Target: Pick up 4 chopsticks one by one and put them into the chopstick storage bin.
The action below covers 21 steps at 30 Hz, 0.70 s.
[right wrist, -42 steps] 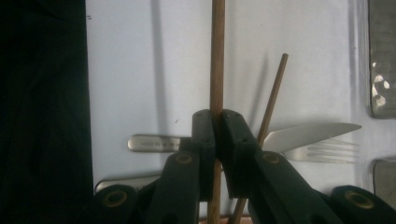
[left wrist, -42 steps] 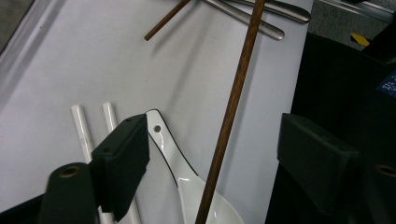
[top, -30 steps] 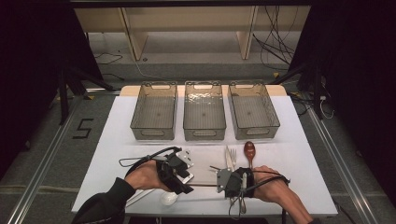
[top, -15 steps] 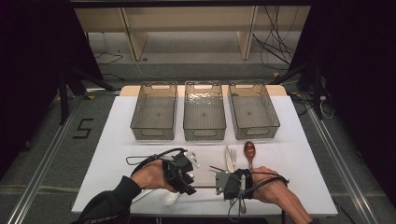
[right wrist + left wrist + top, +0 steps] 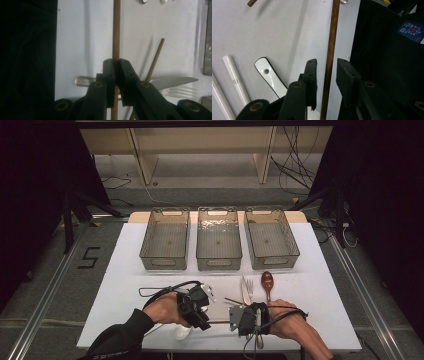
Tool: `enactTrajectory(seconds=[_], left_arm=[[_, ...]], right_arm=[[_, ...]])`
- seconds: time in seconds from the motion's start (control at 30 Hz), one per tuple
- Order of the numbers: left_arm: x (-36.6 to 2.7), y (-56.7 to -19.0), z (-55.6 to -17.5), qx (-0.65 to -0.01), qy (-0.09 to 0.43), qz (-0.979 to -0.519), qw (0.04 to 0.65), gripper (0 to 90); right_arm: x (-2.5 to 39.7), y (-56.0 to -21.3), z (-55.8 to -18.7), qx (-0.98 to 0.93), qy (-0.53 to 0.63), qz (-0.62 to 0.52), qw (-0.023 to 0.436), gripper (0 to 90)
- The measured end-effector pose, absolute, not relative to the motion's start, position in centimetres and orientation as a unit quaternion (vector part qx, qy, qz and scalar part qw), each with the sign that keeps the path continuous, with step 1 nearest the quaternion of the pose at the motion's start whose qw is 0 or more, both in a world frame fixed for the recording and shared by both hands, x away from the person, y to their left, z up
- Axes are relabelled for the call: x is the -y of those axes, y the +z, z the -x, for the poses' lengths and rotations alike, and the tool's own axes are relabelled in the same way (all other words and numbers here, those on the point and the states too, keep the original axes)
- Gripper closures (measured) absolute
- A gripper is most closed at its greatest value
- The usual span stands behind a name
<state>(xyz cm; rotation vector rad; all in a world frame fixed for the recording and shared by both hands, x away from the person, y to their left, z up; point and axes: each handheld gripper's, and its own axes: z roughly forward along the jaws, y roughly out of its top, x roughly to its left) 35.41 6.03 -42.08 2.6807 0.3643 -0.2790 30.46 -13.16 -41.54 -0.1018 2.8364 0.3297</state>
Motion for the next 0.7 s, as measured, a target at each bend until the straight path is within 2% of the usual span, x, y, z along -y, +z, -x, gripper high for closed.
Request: enactTrajectory(seconds=[0.2, 0.37, 0.7], left_arm=[[-5.9, -42.15, -35.39, -0.127, -0.109, -0.964, 0.206, 73.2], [-5.75, -42.31, -35.25, -0.122, -0.112, -0.965, 0.204, 80.4], [-5.92, -42.35, -34.97, -0.1, -0.117, -0.966, 0.206, 84.3]], right_arm=[[13.05, -41.58, -30.34, -0.983, 0.114, 0.038, 0.142, 84.9], [13.0, -41.65, -30.26, -0.982, 0.114, 0.044, 0.142, 84.9], [13.11, -41.75, -30.19, -0.981, 0.121, 0.052, 0.14, 83.9]])
